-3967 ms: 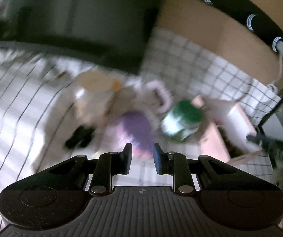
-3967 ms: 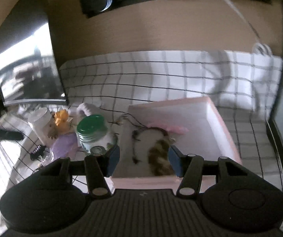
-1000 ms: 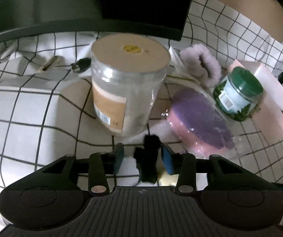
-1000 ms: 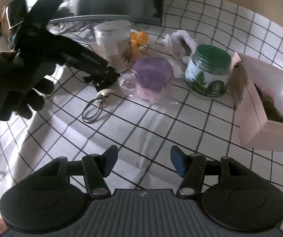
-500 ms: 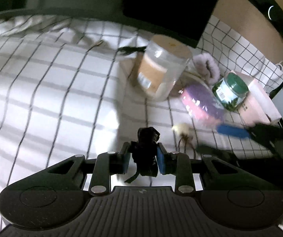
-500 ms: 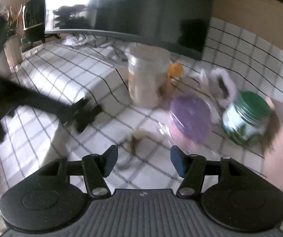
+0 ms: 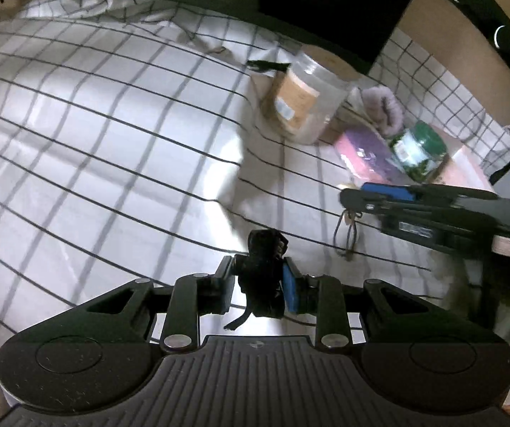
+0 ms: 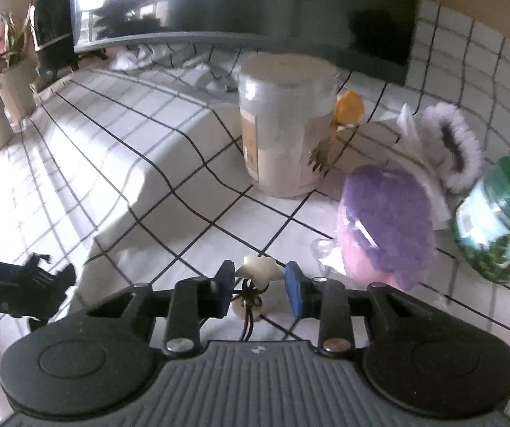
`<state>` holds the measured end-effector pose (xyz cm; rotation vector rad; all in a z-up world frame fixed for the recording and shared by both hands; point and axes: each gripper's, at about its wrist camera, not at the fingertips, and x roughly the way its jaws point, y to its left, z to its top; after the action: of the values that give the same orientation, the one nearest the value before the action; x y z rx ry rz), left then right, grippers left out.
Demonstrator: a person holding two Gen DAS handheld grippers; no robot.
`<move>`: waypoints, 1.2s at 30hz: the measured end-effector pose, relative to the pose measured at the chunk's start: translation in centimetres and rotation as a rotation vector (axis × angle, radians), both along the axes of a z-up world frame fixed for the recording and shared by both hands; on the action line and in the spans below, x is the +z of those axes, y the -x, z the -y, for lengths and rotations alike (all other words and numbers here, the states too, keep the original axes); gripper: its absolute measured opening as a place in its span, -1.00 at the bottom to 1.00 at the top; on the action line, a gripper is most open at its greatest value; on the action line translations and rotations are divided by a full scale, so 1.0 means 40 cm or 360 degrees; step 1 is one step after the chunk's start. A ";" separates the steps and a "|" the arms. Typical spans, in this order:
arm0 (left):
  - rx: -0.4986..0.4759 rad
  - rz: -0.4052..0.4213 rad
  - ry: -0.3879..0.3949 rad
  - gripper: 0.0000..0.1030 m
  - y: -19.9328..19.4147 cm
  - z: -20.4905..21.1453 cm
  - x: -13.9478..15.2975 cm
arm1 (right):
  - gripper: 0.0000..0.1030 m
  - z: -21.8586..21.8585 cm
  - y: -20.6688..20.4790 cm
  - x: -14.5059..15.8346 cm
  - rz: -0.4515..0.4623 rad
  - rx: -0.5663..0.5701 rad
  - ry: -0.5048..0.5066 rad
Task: Organize soft objects
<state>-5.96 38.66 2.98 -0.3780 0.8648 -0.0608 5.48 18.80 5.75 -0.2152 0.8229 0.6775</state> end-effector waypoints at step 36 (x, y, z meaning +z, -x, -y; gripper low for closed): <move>-0.0713 0.0388 -0.0070 -0.37 -0.502 0.918 0.260 | -0.41 0.997 0.123 0.226 0.0421 -0.0715 -0.0193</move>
<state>14.10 1.95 13.40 -0.1259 0.6941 -0.4921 0.54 -21.08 14.80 -0.0052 0.5468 0.2659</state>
